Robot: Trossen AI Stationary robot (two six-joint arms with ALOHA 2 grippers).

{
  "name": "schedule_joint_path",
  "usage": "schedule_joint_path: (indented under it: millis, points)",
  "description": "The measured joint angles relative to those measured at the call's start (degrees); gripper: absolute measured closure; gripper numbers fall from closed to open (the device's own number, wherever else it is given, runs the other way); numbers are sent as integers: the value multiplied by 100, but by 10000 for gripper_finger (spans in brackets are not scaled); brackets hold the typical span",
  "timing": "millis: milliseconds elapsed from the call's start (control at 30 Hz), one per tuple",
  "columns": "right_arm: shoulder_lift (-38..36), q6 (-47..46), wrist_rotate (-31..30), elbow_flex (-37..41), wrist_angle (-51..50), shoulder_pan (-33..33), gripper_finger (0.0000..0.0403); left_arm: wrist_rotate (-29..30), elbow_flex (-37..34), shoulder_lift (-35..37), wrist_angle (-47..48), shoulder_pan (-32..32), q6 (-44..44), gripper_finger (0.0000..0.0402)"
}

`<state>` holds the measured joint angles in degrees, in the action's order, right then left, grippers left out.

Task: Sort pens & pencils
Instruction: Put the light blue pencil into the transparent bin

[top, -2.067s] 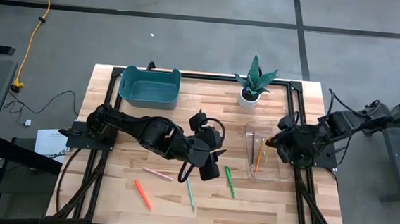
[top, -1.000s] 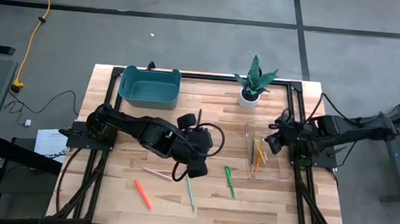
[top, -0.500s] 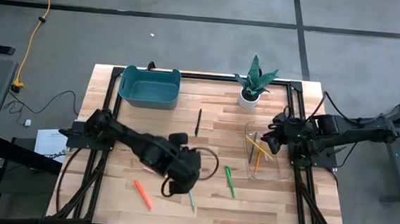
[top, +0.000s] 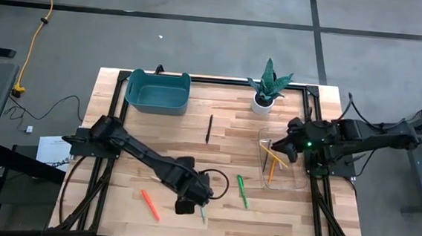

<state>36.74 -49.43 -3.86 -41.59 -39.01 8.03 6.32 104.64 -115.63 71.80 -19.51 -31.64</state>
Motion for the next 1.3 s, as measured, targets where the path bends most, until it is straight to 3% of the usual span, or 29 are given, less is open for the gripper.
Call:
schedule_joint_path:
  millis: [267,967,1300]
  points:
    - [-1,217,-15,-346,-9,0,304,-274,-670,-2,-939,-2,-783,244]
    - [1,1090,348,-371,-118,-9,304,-434,-685,-232,-1427,-1,-4905,244]
    - [-2,1497,522,-373,-71,-13,304,-614,-701,-677,-2101,-2,-5721,244]
